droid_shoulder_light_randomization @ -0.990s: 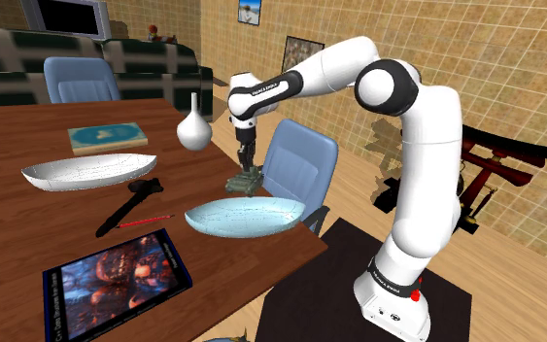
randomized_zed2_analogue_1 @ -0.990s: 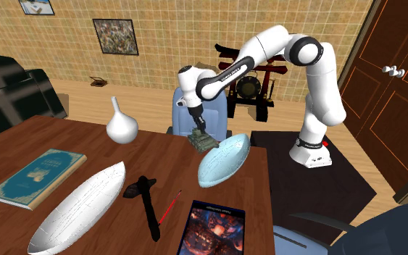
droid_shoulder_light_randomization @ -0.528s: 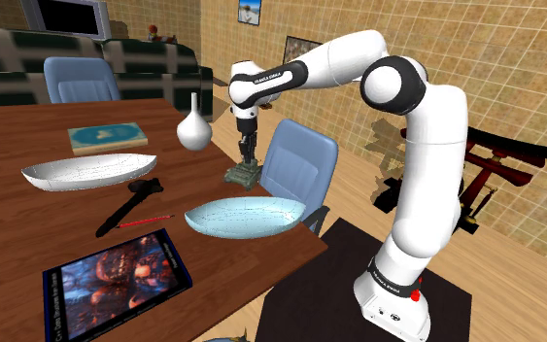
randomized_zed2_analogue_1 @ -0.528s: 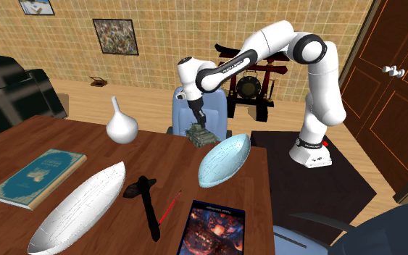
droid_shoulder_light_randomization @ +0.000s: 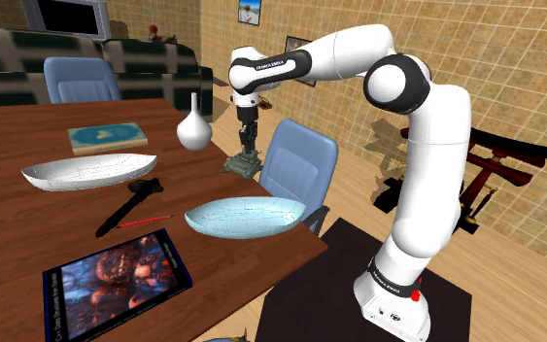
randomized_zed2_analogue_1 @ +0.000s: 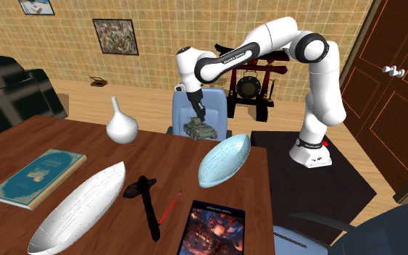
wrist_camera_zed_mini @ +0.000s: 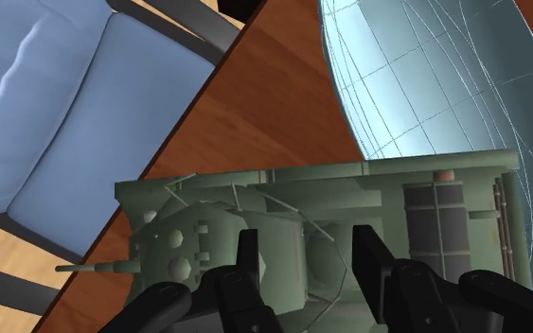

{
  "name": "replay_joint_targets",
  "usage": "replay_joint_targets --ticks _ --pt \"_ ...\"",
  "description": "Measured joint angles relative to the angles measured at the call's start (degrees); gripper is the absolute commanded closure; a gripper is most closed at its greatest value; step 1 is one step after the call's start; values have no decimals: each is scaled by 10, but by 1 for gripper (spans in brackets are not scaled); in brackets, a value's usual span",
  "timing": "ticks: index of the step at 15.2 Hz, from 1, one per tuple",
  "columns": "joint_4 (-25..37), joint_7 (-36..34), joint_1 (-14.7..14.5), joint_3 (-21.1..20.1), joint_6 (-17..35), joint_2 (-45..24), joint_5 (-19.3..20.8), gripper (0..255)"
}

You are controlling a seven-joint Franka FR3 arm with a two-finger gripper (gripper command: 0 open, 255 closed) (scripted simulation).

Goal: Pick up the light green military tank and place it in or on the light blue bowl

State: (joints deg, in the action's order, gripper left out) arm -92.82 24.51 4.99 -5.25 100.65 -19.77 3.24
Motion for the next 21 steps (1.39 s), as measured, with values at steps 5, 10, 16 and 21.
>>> replay_joint_targets --ticks 5,10,16,21 --pt "20 2 0 0 -32 12 -1 255" --pt "55 1 -1 -1 -70 15 -2 255" --pt "79 1 -2 -2 -106 27 -3 255" --pt "11 -32 -21 -17 -112 100 -15 255"
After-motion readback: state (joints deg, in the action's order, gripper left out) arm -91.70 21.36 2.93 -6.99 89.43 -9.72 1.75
